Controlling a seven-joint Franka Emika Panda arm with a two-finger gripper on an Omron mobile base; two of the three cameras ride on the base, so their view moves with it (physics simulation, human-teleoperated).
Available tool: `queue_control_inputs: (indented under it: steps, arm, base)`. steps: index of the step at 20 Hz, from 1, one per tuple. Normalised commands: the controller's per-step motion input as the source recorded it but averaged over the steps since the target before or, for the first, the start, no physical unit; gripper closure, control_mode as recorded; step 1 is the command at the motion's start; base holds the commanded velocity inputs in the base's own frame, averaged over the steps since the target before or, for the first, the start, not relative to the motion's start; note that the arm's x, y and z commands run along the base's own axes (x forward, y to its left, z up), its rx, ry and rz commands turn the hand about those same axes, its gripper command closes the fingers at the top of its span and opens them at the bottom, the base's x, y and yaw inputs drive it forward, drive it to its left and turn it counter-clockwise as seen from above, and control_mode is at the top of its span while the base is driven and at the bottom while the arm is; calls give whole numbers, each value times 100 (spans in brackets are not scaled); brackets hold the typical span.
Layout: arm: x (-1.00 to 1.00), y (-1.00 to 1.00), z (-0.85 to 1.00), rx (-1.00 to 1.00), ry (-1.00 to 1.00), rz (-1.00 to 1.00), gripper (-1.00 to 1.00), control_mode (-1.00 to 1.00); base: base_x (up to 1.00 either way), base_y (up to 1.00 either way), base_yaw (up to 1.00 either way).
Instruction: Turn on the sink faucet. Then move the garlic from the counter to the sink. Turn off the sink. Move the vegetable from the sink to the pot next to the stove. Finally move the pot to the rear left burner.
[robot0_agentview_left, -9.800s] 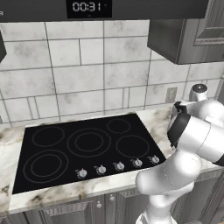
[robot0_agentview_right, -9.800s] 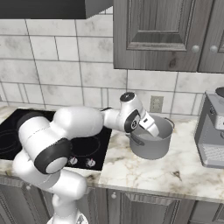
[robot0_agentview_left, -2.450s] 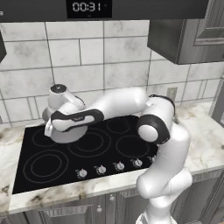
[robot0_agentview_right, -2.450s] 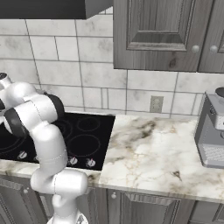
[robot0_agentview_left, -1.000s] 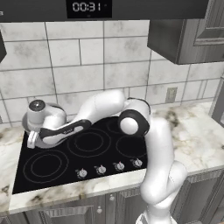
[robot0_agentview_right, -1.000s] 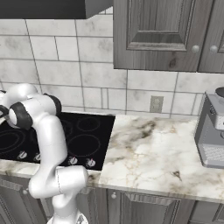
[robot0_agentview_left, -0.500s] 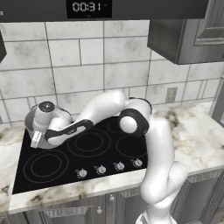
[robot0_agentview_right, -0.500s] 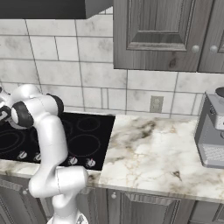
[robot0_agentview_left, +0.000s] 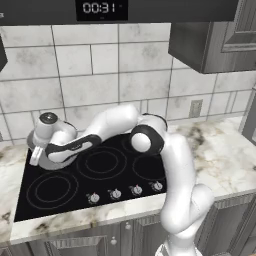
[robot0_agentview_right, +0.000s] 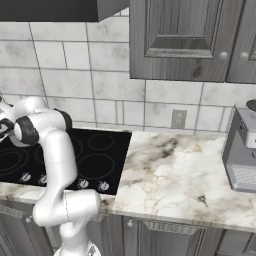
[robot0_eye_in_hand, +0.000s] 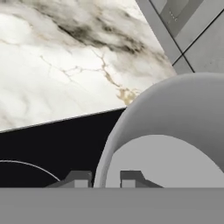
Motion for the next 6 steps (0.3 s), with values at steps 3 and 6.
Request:
queue_control_inputs:
  steps: [3,6]
  arm:
    - [5,1,-23,0,0,2,-100,-100]
    - [0,0,-20,0,-8,5,-100,-100]
  base:
    - [0,0,0]
    - [0,0,0]
